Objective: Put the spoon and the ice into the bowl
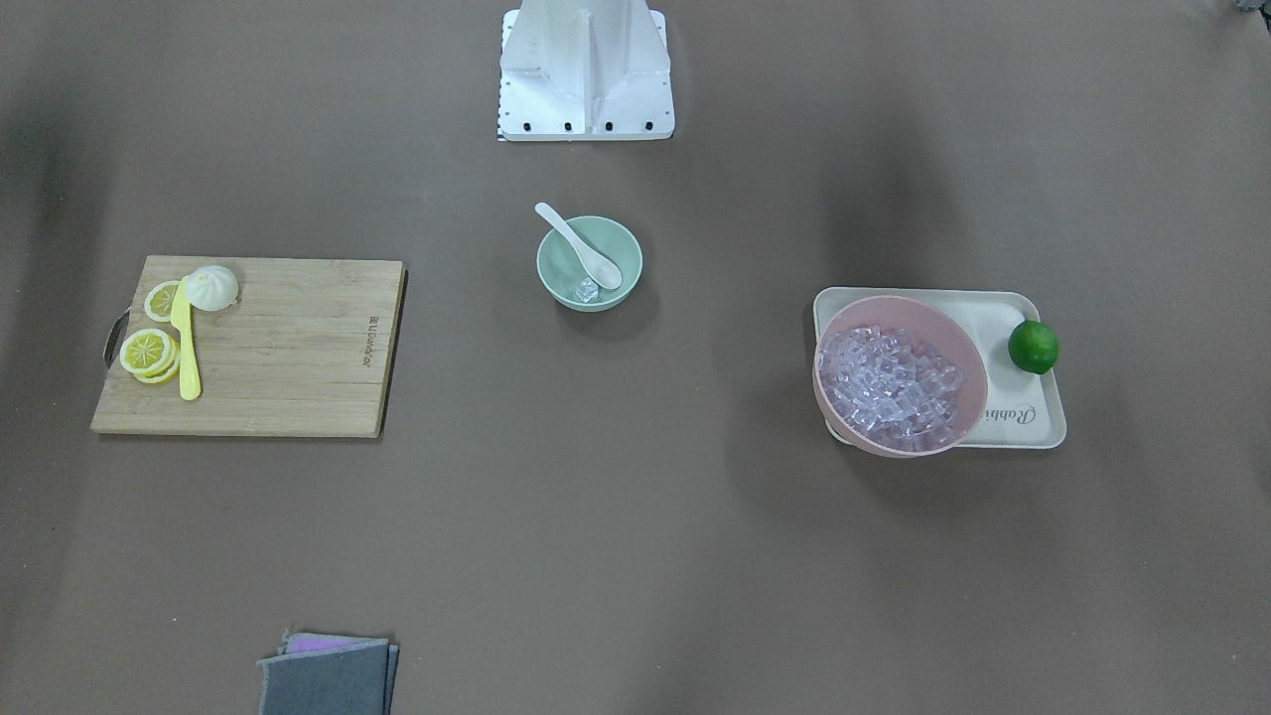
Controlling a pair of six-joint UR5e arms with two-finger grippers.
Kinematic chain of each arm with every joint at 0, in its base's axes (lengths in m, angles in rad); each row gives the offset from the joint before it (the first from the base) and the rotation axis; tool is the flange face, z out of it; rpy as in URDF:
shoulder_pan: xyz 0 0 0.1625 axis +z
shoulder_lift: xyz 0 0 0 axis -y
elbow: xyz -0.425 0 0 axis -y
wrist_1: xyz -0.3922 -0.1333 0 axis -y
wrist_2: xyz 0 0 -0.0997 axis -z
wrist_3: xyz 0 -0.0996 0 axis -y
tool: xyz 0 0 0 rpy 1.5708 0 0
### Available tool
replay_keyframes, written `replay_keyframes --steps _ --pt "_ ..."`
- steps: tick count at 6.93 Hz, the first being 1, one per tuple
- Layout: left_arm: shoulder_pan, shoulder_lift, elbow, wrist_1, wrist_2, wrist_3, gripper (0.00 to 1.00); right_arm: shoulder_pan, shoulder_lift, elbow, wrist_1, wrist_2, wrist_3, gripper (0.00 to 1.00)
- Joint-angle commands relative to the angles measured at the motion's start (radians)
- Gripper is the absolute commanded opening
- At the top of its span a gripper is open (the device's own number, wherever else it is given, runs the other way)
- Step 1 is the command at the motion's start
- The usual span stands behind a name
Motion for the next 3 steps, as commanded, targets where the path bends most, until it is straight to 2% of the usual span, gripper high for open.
replay_keyframes --steps 1,3 --pt "0.000 0.000 -0.001 0.000 0.002 0.000 0.98 -0.001 -0.002 0.001 -0.001 0.002 0.000 1.00" --pt "0.000 0.001 -0.016 0.001 0.002 0.000 0.98 -0.003 -0.002 0.003 0.000 0.023 -0.002 1.00"
